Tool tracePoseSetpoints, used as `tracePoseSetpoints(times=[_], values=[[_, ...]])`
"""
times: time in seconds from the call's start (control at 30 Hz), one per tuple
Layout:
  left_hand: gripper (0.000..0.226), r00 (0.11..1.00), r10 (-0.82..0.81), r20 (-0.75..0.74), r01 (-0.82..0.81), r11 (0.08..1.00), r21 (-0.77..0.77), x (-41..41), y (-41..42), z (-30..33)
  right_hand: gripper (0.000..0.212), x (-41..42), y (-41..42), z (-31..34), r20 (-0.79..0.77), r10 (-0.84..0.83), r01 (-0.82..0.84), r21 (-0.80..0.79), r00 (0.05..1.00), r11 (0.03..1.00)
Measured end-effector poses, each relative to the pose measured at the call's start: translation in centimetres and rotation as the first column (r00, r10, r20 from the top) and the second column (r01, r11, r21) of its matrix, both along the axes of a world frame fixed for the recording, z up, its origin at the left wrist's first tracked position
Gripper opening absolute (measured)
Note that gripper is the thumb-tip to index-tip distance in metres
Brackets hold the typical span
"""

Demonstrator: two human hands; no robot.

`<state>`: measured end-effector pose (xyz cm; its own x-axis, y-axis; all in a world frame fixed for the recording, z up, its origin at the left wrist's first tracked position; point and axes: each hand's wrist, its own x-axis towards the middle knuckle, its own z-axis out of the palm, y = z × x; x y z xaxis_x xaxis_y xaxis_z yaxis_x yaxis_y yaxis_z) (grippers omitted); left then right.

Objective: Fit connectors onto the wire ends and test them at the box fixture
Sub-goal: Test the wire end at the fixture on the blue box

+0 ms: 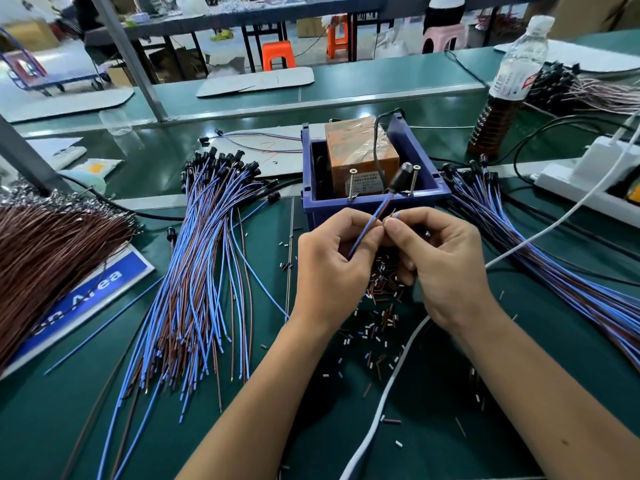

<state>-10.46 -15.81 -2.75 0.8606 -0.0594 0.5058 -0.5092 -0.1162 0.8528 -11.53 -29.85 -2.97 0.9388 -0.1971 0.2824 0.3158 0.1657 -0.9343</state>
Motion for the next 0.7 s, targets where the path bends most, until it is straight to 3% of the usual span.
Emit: tracePoseSetpoints(times=[0.17,0.3,0.47,0.57,0.63,0.7], values=[[0.007,0.997,-0.005,0.077,0.004,1.0,0.011,0.13,0.08,0.06,0.012,0.06,-0.2,0.21,0.013,0.015,-0.015,-0.003,1.0,1.0],[0.005,0.971,0.197,0.135,-0.193,0.98,-0.04,0.3,0.25,-0.08,0.014,-0.01,-0.18,0.38,0.037,0.008,-0.01,0.04,0.999,0.999],[0.01,0.924,0.371,0.09,-0.35,0.917,-0.189,0.48,0.56,0.18,0.011,-0.17,-0.45,0.69,0.158,0.044,-0.055,0.062,0.986,0.997],[0.008,0.937,0.349,-0.018,-0.344,0.914,-0.217,0.55,0.6,0.15,0.009,-0.11,-0.45,0.43,0.215,-0.194,0.222,-0.116,0.957,0.968],[0.01,0.933,0.358,-0.047,-0.36,0.912,-0.198,0.6,0.47,0.18,0.011,0.12,-0.53,0.35,0.282,-0.381,0.44,-0.189,0.881,0.878],[0.014,0.926,0.375,-0.053,-0.378,0.903,-0.205,0.56,0.18,0.37,0.011,0.39,-0.6,0.57,0.32,-0.476,0.553,-0.217,0.819,0.805]])
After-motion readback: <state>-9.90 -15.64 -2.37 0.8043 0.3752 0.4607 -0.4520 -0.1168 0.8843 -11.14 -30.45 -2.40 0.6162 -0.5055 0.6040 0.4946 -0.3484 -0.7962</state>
